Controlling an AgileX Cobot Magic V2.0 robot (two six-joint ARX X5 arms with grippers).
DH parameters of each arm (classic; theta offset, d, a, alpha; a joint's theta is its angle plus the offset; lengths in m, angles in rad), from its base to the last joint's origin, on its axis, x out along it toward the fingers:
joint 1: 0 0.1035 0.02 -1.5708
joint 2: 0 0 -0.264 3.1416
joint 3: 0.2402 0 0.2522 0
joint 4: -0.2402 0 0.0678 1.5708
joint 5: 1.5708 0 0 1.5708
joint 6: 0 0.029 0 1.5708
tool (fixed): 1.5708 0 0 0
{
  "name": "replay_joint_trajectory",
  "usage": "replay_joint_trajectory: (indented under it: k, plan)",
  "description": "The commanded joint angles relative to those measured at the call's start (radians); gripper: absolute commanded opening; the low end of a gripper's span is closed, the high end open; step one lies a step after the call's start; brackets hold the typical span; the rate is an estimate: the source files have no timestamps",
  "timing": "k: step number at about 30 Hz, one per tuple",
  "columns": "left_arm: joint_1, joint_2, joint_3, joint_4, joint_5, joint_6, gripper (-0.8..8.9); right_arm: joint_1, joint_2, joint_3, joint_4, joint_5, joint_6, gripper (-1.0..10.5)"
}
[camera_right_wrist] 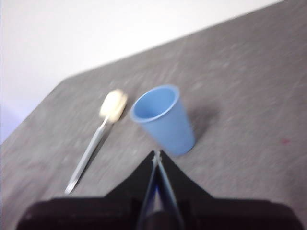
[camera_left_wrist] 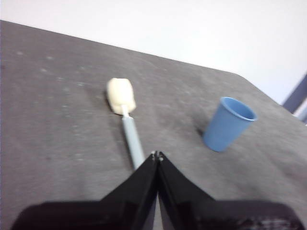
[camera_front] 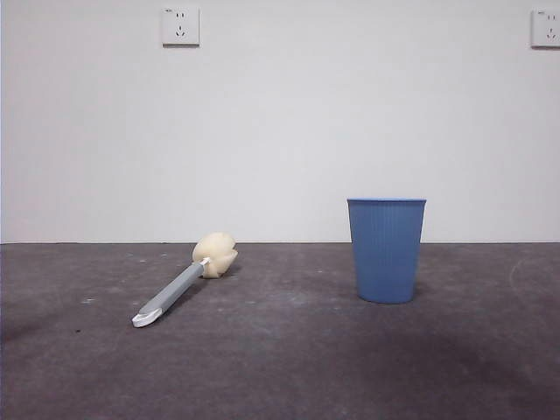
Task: Pick up the cup brush,pick up the cup,insert the brush into the cup,clean the cup,put the cup brush back,put the cup back to the fixed position on the table
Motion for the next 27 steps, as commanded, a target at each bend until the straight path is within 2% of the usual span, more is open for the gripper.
replay_joint_trajectory:
  k: [1,7,11,17,21,27]
  plan:
    - [0.002,0.046,0.069,-0.045,0.044,0.000,-0.07,0.011,0.065,0.090,-0.084,-0.061,-0.079,-0.1]
    - [0.001,0.182,0.230,-0.196,0.164,0.096,-0.07,0.030,0.216,0.281,-0.327,-0.166,-0.237,-0.1]
    - [0.000,0.272,0.330,-0.334,0.251,0.191,-0.06,0.050,0.302,0.396,-0.505,-0.168,-0.349,-0.1]
    - [-0.008,0.352,0.427,-0.517,0.321,0.323,-0.07,0.091,0.375,0.500,-0.707,-0.167,-0.454,-0.1]
    - [-0.019,0.366,0.454,-0.606,0.330,0.383,-0.07,0.130,0.382,0.512,-0.763,-0.166,-0.471,-0.1]
    - [-0.021,0.366,0.454,-0.630,0.328,0.386,0.17,0.158,0.382,0.512,-0.765,-0.166,-0.468,0.1]
